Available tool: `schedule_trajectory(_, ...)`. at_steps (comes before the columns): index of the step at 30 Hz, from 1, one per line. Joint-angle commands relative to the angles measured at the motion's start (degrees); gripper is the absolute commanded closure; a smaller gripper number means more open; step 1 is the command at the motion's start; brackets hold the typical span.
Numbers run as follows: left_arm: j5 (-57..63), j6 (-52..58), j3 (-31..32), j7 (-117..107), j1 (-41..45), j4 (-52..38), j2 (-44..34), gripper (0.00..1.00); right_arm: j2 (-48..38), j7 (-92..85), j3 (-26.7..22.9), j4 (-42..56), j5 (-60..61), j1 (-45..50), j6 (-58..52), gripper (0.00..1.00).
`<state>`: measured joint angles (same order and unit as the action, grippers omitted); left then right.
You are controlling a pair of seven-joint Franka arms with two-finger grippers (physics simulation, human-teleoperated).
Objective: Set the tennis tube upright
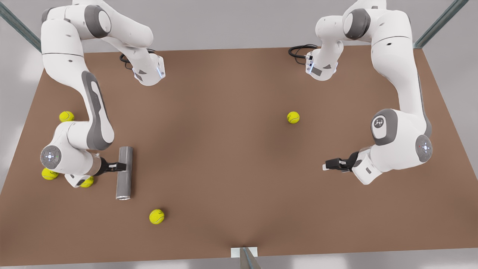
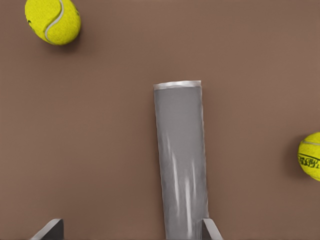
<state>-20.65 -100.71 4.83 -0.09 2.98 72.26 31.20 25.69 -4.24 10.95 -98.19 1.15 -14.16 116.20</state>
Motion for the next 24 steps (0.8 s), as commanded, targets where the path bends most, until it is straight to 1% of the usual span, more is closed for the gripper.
schedule_trajectory(1, -0.18, -0.02, 0.0, 0.0, 0.0, -0.01, 0.0, 0.01, 0.41, -0.42, 0.21, -0.16, -0.01, -0.43, 0.43, 0.0)
schedule_trajectory(2, -0.18, 0.07, 0.0, 0.0, 0.01, -0.01, 0.09, 0.01, 1.12, -0.95, 0.82, -1.48, -0.27, -1.75, 2.53, 0.0)
schedule_trajectory(4, -0.26, 0.07, 0.0, 0.0, 0.0, -0.01, 0.36, 0.01, 1.2, -0.95, 6.01, -6.67, -2.29, -7.37, 8.52, 0.0)
schedule_trajectory(11, -0.88, 0.16, 0.0, -0.26, -0.17, -0.01, 0.18, 0.01, 2.88, -2.97, 6.27, -9.04, -2.47, -5.35, 12.65, 0.0)
schedule_trajectory(14, -0.88, 0.07, 0.0, -0.18, -0.26, -0.01, 0.36, 0.01, 3.93, -4.11, 6.19, -9.39, -3.35, -5.88, 13.61, 0.0)
schedule_trajectory(19, -1.06, 0.07, 0.0, 0.0, -0.26, -0.01, 0.88, 0.01, 4.98, -3.06, 6.19, -11.76, -3.17, -6.41, 18.36, 0.0)
schedule_trajectory(24, -1.41, 0.16, 0.0, 0.0, -0.35, -0.01, 0.71, 0.01, 4.37, -0.95, 6.1, -12.99, -3.35, -7.55, 18.36, 0.0)
